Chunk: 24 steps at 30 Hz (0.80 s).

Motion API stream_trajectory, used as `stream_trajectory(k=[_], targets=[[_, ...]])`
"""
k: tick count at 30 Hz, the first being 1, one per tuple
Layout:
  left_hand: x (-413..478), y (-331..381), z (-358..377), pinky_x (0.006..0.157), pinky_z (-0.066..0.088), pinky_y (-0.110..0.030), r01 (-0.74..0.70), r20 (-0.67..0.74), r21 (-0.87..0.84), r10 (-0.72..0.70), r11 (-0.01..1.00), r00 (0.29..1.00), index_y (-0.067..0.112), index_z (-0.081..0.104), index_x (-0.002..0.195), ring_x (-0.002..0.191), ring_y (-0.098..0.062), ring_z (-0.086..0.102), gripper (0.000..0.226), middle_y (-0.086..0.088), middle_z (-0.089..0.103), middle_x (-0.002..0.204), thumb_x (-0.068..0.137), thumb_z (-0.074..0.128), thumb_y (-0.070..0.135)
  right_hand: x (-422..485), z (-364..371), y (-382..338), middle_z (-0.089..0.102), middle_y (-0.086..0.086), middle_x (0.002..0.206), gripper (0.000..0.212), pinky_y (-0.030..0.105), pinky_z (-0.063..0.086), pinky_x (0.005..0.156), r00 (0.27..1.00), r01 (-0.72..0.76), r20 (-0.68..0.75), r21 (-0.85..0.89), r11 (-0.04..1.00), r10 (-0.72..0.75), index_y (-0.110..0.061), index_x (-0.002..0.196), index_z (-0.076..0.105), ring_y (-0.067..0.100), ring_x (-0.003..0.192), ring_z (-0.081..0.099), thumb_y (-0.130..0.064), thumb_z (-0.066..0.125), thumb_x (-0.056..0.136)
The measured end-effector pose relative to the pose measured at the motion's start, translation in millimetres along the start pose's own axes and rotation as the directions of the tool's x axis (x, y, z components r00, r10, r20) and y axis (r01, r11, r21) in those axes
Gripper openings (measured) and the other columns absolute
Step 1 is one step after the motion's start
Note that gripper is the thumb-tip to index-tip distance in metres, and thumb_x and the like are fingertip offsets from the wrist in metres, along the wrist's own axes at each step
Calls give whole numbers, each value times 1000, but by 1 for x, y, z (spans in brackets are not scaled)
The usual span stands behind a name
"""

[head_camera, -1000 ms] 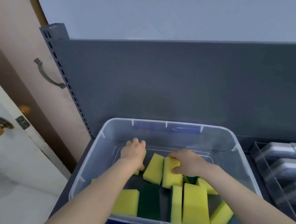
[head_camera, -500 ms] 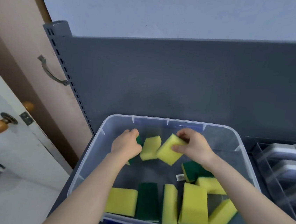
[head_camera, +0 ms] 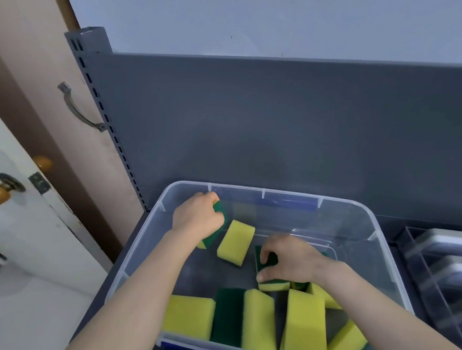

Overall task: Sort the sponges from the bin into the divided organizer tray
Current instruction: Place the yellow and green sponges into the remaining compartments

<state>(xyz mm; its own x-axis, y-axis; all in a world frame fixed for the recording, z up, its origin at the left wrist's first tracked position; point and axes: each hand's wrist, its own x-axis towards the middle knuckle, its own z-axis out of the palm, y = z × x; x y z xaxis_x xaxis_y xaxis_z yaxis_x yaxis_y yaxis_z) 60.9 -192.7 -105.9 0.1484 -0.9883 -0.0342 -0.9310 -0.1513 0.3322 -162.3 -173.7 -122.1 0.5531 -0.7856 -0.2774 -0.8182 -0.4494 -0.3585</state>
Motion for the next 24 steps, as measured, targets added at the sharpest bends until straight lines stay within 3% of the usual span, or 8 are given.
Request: stream_trajectory(k=[4,8,11,16,20,24], targets=[[0,1,-1,62,38,-29,-31,-6,-16,31,999,1000,25,52,114,89,-19,52,34,4,54,105,81,47,27,7,-1,3,58,-2,123,42,33,44,96,991,-21,-130,-35,999,16,-24,123,57,19,117,49,-42,63,85],[1,1,1,57,38,-28,-87,-6,-10,87,996,996,24,52,114,87,-18,52,31,3,54,104,84,56,31,8,11,10,48,4,139,61,35,42,99,985,-114,121,-90,989,124,-22,141,37,24,125,45,-34,63,87],[2,3,2,62,40,-29,-122,9,4,122,993,993,25,51,116,91,-17,53,34,4,54,108,85,61,35,7,13,11,53,4,131,57,36,45,93,984,-135,106,-57,989,140,-20,135,44,24,118,50,-30,67,84],[-2,8,4,64,41,-28,-173,25,19,173,985,985,27,50,118,97,-19,54,34,4,54,111,86,60,34,8,11,10,61,0,106,38,29,43,69,983,-181,14,2,984,180,-23,102,52,17,91,54,-29,77,74],[-7,11,3,65,41,-28,-208,13,23,208,978,978,28,49,117,97,-18,54,32,5,55,110,86,58,30,6,3,9,62,-4,95,40,30,45,69,970,-188,-141,79,979,198,-24,95,50,17,85,56,-25,80,70],[-10,15,-2,63,39,-28,-212,-13,12,212,977,977,27,48,114,95,-19,55,30,6,57,107,86,57,26,2,-16,13,61,-6,89,37,31,46,71,901,-210,-341,200,957,269,-23,91,49,18,82,56,-19,79,70]])
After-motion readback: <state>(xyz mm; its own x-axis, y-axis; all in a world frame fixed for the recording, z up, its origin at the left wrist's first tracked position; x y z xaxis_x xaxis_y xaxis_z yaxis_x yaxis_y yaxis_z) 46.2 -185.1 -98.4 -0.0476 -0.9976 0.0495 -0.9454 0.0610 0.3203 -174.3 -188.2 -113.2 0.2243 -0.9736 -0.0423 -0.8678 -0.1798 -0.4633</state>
